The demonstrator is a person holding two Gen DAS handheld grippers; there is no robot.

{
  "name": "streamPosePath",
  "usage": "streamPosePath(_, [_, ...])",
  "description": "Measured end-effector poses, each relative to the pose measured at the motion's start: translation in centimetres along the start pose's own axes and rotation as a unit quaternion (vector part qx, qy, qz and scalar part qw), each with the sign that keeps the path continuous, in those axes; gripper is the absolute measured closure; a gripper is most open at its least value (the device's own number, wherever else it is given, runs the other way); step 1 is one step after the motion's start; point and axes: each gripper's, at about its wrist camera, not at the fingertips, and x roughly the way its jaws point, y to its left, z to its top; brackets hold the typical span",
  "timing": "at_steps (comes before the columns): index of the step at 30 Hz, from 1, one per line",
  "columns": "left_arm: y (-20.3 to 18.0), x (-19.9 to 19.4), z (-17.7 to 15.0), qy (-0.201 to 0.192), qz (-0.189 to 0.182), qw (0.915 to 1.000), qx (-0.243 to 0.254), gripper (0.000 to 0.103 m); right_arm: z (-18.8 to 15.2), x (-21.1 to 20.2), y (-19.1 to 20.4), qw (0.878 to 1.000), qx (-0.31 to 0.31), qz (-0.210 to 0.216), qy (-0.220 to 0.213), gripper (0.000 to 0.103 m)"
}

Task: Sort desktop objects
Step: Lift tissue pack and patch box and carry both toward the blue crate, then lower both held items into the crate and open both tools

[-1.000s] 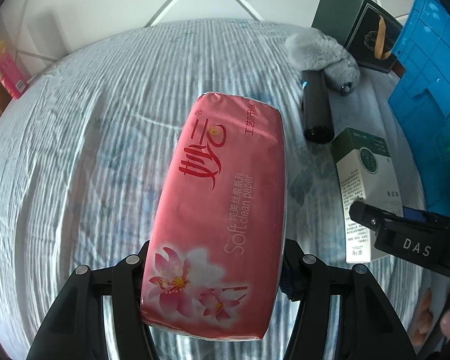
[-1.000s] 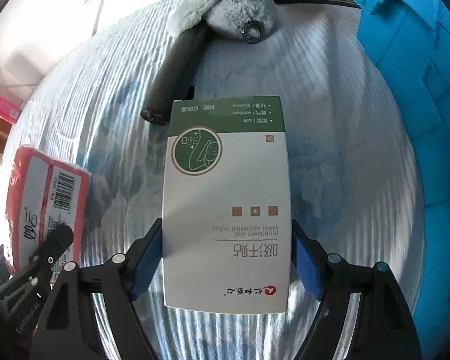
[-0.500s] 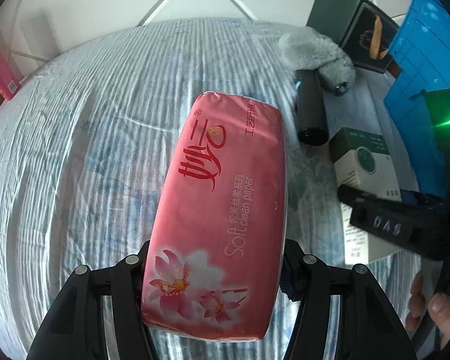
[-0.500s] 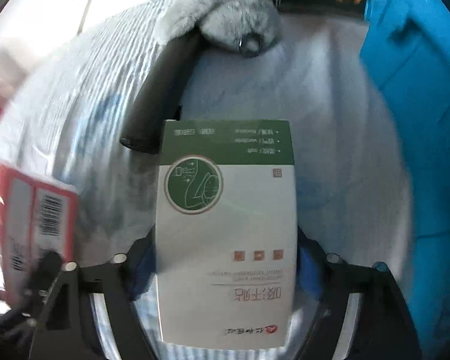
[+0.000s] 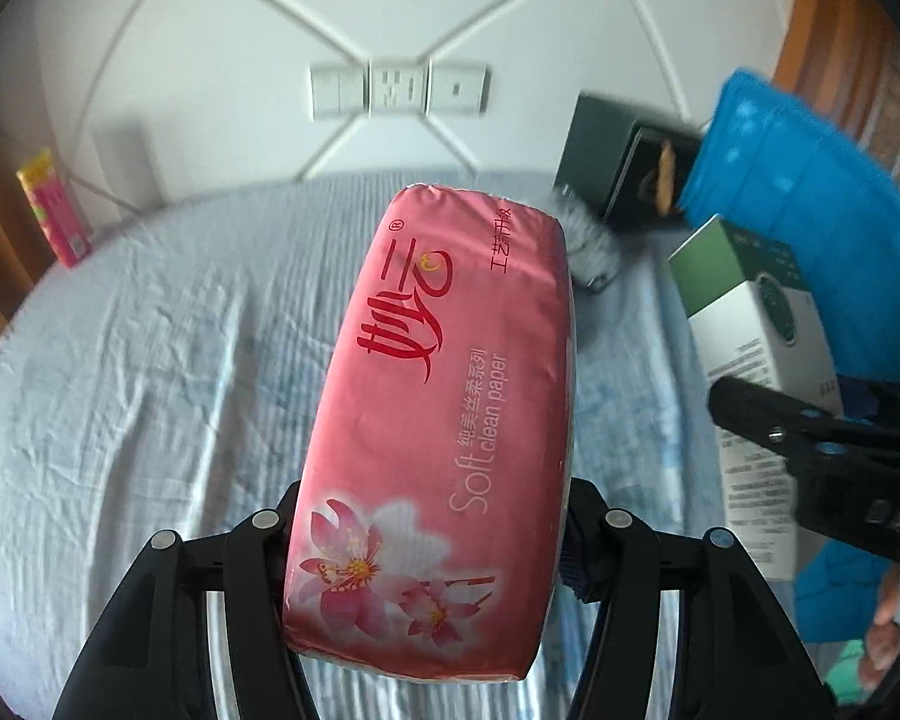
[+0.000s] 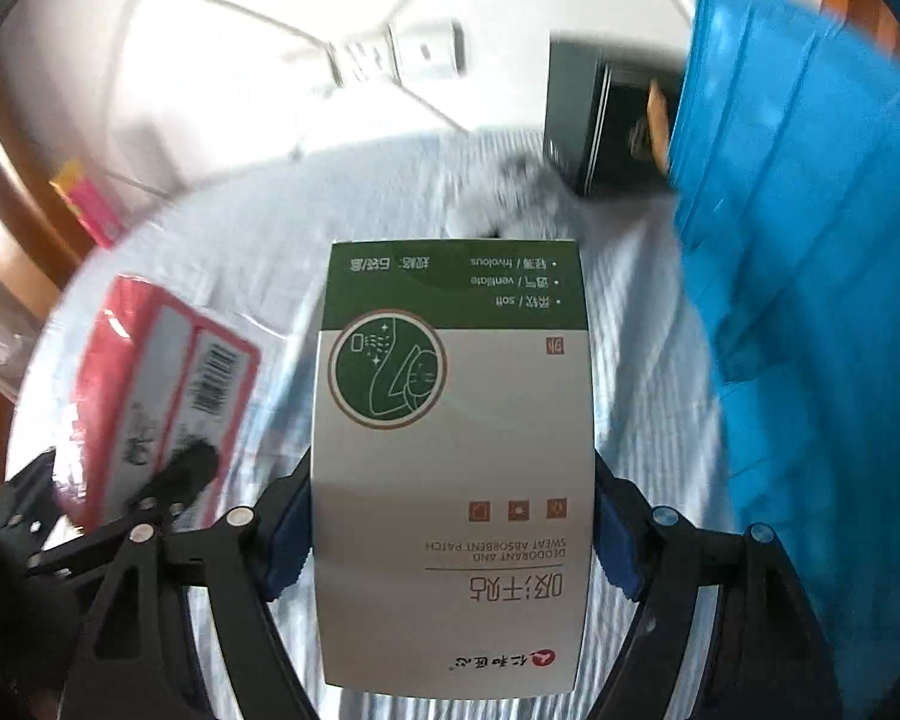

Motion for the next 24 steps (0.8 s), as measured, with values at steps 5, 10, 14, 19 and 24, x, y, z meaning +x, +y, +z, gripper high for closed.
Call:
streamPosePath(5, [-1.1, -6.2, 0.1, -0.053, -0.018, 0.9984, 0.014, 0.045, -0.2, -8.1, 0.7, 0.999, -0.001, 0.012, -0.052, 0.026])
streamPosePath(10, [-4.1, -11.5, 0.8, -0.106, -0.037, 0.9933, 0.028, 0.045, 0.8, -12.8, -2.3, 0.993, 0.001, 0.011, -0.117, 0.027])
streamPosePath(14, [-7.9, -14.9, 1.7, -0.147, -0.049, 0.9872, 0.037, 0.045, 0.2, -18.7, -5.0, 0.987, 0.007, 0.009, -0.161, 0.026])
streamPosePath(19, [-16.3, -18.9, 3.4, -0.203, -0.080, 0.9746, 0.050, 0.045, -1.0, -26.2, -12.1, 0.976, 0.014, -0.001, -0.219, 0.026])
streamPosePath(24, [-26.7, -20.8, 4.4, -0.223, -0.130, 0.9628, 0.078, 0.045, -3.0, -31.7, -22.1, 0.967, 0.035, -0.048, -0.249, 0.026])
